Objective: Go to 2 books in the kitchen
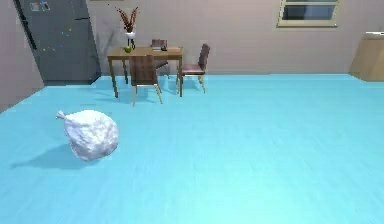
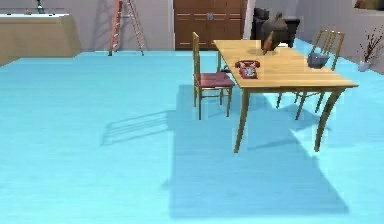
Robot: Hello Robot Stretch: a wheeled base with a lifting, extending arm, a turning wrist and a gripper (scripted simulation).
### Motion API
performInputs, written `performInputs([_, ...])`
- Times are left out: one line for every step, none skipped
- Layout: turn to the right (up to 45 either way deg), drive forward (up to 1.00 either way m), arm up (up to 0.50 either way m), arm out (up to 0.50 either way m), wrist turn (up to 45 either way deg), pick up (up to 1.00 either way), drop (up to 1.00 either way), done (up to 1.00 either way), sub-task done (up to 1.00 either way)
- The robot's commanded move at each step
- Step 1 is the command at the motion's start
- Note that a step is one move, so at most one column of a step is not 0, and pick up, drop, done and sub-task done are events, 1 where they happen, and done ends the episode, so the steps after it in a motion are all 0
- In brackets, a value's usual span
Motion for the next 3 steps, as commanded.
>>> performInputs([0.0, 1.0, 0.0, 0.0, 0.0, 0.0, 0.0, 0.0, 0.0])
performInputs([0.0, 1.0, 0.0, 0.0, 0.0, 0.0, 0.0, 0.0, 0.0])
performInputs([-6.0, 0.0, 0.0, 0.0, 0.0, 0.0, 0.0, 0.0, 0.0])
